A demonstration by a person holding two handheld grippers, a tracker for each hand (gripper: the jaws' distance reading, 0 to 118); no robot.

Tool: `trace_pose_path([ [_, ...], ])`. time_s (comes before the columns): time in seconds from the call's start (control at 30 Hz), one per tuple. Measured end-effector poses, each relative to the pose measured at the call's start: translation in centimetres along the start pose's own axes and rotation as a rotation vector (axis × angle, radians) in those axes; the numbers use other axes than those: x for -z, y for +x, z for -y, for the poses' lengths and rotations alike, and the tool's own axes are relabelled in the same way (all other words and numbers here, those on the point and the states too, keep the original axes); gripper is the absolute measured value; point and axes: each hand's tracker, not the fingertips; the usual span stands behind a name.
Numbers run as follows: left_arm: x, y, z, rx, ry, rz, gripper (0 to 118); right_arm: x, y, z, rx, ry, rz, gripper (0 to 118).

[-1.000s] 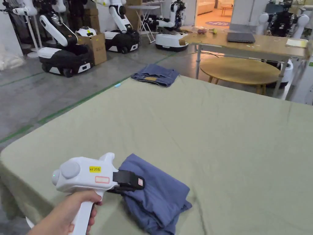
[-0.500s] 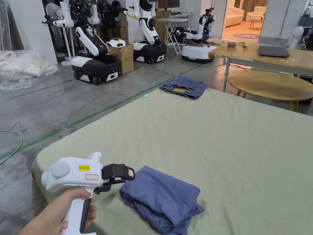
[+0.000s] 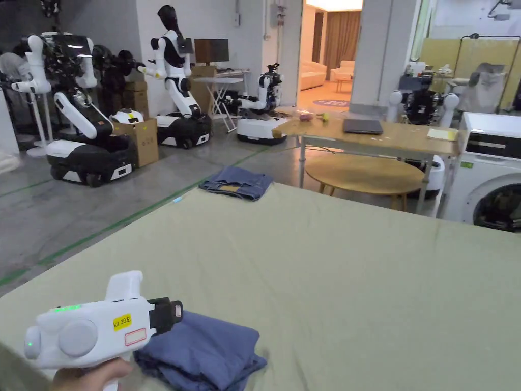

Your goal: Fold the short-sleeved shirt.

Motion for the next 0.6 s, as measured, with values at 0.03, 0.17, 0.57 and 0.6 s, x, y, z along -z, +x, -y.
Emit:
trace_pose_path([
  [0.03, 0.0, 3.3, -0.3, 0.058, 0.046, 0.004, 6, -0.6, -0.2, -1.4, -0.016, 0.039, 0.011, 0],
  [0.17, -0.4, 15.9, -1.6, 0.282, 0.181, 0.042, 6, -3.6, -2.2, -7.5, -0.153, 0.246, 0.102, 0],
  [0.57, -3.4, 36.3, -2.7, 0.483, 0.346, 0.107, 6, -8.6, -3.0, -19.5, -0.330, 0.559, 0.392, 0],
  [0.6, -3.5, 36.7, -2.2, 0.479, 0.337, 0.093, 6, -8.8, -2.8, -19.8, -0.311, 0.546, 0.402, 0],
])
